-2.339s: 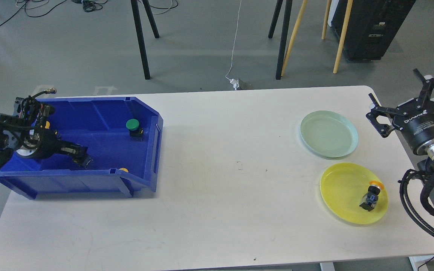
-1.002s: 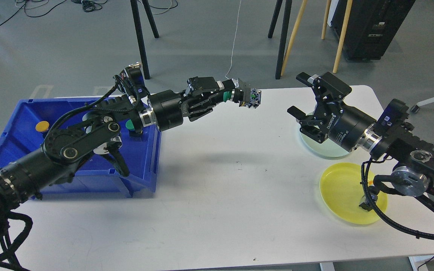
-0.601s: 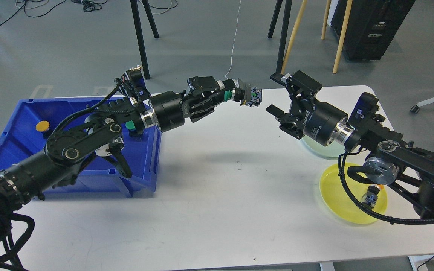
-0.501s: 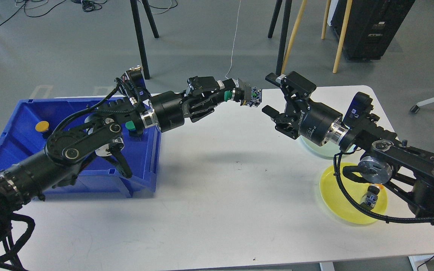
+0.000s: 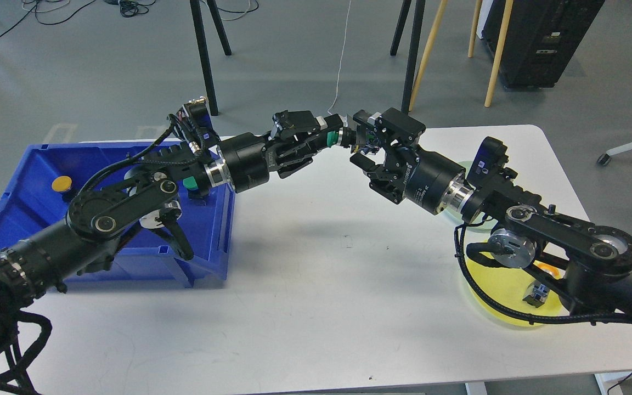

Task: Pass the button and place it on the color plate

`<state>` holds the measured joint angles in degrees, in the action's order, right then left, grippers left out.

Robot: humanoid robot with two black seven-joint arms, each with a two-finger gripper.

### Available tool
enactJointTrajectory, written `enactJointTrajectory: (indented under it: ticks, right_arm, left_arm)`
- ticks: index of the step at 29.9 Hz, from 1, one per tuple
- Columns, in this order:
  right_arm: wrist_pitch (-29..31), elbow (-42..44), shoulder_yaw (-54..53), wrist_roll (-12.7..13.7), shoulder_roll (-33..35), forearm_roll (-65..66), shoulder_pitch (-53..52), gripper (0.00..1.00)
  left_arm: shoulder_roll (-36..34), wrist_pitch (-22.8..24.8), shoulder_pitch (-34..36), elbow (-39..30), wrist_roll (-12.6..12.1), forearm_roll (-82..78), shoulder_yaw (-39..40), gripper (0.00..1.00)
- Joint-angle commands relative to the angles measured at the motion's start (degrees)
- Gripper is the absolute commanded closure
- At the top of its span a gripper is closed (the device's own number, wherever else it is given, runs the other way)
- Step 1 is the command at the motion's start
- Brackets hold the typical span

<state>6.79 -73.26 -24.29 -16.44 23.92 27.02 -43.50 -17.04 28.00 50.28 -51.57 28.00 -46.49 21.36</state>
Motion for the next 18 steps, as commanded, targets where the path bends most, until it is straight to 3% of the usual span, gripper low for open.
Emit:
enactJointTrajectory:
  ticks: [1, 5, 10, 11, 14, 18]
  right_arm:
    - [-0.02, -0.13, -0.05, -0.08, -0.02, -0.04, -0.01, 0.19]
    - [-0.19, -0.22, 0.03, 0.0, -0.02, -0.04, -0.01, 0.38]
    - [-0.37, -0.05, -0.06, 0.0, -0.1, 0.66, 0.08, 0.82]
    - [-0.89, 0.04, -0.06, 0.0, -0.19, 0.84, 0.08, 0.87]
    - [-2.65, -0.04, -0.06, 0.0, -0.45, 0.84, 0.17, 0.95]
    - [-3.36, -0.13, -0.41, 0.0, -0.63, 0.66, 0.26, 0.98]
  left_arm:
    - [-0.01, 0.0, 0.0, 0.06, 0.0, 0.61, -0.09, 0.92]
    - [-0.01, 0.0, -0.09, -0.02, 0.0, 0.61, -0.09, 0.92]
    - [-0.01, 0.0, -0.09, -0.02, 0.0, 0.61, -0.09, 0.92]
    - [-0.01, 0.0, -0.09, -0.02, 0.0, 0.61, -0.09, 0.92]
    - [-0.01, 0.0, -0.53, -0.02, 0.0, 0.61, -0.09, 0.92]
    - [-0.01, 0.0, -0.53, -0.02, 0.0, 0.61, -0.09, 0.91]
